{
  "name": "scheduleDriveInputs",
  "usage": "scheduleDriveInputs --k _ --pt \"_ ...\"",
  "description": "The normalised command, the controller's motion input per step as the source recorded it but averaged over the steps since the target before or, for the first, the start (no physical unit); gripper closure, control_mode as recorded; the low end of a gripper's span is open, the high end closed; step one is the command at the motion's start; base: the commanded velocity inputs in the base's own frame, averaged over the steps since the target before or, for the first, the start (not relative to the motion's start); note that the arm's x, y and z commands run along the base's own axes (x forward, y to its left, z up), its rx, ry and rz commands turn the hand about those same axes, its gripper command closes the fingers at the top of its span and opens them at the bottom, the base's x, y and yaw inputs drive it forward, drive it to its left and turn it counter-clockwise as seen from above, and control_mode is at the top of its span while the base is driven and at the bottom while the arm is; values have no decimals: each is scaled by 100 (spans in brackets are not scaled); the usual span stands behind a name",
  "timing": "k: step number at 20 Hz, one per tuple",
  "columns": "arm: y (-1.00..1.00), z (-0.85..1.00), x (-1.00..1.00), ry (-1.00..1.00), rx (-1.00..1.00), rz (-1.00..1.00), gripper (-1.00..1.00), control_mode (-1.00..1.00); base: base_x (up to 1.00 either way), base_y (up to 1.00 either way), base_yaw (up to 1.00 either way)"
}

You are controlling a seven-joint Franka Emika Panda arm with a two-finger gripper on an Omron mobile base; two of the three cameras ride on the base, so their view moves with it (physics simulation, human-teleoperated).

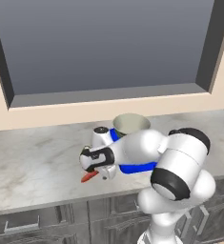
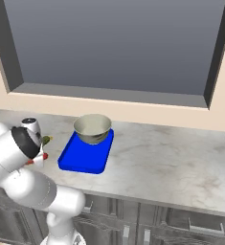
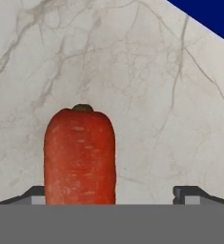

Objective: Place the two vegetables and bowl onto the tray for setting up a vegetable dip station.

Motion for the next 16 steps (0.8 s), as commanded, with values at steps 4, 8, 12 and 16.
scheduleDriveInputs --k 4,8,12,16 --pt "0 -14 3 20 0 0 100 -100 0 0 0" --pt "-3 -2 -2 14 0 0 100 -100 0 0 0" --pt "-10 11 -16 1 0 0 100 -100 0 0 0" --pt "-15 21 -27 -3 0 0 100 -100 0 0 0"
